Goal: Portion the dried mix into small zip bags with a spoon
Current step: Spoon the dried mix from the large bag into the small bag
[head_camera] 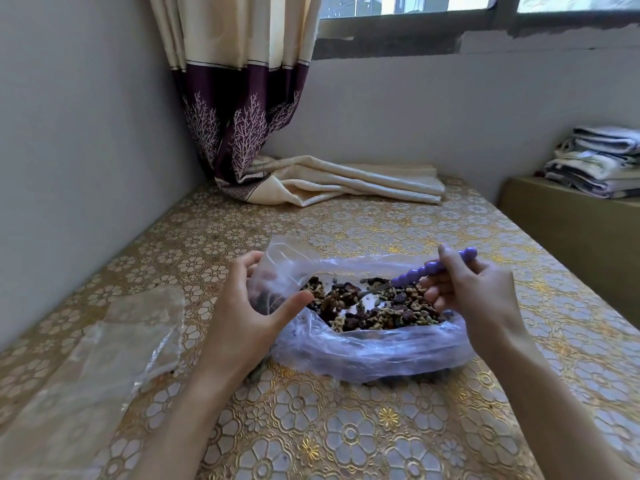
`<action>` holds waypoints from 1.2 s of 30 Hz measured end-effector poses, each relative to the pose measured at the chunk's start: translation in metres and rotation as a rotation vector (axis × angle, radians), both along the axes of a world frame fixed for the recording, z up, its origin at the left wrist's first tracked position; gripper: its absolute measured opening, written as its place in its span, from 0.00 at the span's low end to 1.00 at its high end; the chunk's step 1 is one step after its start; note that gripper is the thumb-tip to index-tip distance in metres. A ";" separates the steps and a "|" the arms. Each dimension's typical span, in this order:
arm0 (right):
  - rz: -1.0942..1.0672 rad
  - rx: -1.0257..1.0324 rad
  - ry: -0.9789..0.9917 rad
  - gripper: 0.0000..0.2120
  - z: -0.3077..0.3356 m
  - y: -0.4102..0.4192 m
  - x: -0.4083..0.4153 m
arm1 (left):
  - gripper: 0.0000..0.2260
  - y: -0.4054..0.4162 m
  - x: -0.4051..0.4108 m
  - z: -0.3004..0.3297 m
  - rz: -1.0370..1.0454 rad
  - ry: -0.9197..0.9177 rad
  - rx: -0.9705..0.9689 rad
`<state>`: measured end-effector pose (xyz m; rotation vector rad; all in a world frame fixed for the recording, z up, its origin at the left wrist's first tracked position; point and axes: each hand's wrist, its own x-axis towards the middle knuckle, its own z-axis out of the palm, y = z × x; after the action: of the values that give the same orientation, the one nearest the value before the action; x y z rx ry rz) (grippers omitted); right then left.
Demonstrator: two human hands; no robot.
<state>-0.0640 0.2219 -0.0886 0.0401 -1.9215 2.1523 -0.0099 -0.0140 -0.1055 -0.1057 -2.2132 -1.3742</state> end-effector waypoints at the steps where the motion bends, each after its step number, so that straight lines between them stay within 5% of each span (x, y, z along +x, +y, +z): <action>1: -0.010 -0.020 -0.002 0.16 0.001 0.001 -0.001 | 0.24 0.000 0.000 0.000 -0.003 0.010 -0.003; 21: -0.097 -0.183 0.180 0.15 0.017 0.002 0.008 | 0.43 0.004 -0.008 -0.010 0.073 -0.034 -0.276; 28: 0.053 -0.192 0.214 0.15 0.013 -0.022 0.022 | 0.41 0.005 -0.010 -0.010 0.071 -0.055 -0.348; 36: 0.204 0.016 0.378 0.12 0.008 -0.046 0.038 | 0.36 0.005 -0.008 -0.012 0.050 -0.045 -0.214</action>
<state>-0.0261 0.1757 -0.0802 0.6238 -1.7739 2.0638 -0.0183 -0.0088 -0.1170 -0.0962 -2.3785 -1.1207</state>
